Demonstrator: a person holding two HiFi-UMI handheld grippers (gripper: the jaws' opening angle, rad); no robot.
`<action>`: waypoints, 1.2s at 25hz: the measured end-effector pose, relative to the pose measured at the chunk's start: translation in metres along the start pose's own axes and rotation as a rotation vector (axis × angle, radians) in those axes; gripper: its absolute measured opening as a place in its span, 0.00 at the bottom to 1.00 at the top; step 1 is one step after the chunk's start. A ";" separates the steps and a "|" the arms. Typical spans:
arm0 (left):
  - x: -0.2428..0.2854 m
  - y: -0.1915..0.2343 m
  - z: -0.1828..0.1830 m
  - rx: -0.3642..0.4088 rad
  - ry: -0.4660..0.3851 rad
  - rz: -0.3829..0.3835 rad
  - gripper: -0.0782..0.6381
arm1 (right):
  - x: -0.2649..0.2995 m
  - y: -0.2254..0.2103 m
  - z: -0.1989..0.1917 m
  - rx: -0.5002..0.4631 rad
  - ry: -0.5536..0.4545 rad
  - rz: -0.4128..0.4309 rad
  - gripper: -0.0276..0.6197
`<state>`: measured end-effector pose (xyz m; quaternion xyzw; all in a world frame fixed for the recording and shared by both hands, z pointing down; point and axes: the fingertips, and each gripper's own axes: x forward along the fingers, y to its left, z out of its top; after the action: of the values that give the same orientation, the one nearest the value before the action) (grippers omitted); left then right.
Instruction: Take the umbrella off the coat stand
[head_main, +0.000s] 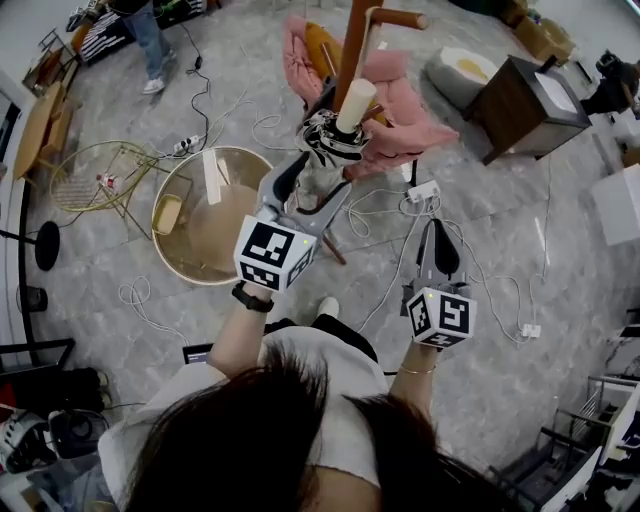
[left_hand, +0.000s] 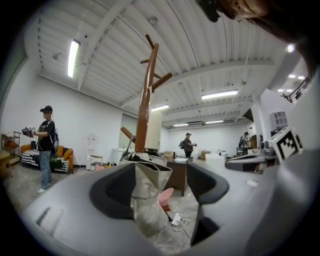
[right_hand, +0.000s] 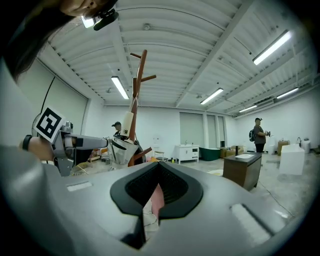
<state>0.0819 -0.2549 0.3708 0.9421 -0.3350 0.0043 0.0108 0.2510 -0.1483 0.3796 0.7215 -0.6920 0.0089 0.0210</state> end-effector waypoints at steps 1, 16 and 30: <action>0.003 0.002 0.000 0.003 0.002 0.015 0.59 | 0.007 -0.004 0.001 0.002 -0.005 0.015 0.05; 0.022 0.019 -0.001 0.014 -0.007 0.140 0.60 | 0.064 -0.008 0.010 -0.011 -0.033 0.172 0.05; 0.032 0.029 -0.012 0.004 0.033 0.118 0.78 | 0.073 0.004 0.007 -0.007 -0.007 0.181 0.05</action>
<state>0.0888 -0.2970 0.3840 0.9206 -0.3896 0.0208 0.0143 0.2501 -0.2215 0.3755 0.6562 -0.7543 0.0057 0.0204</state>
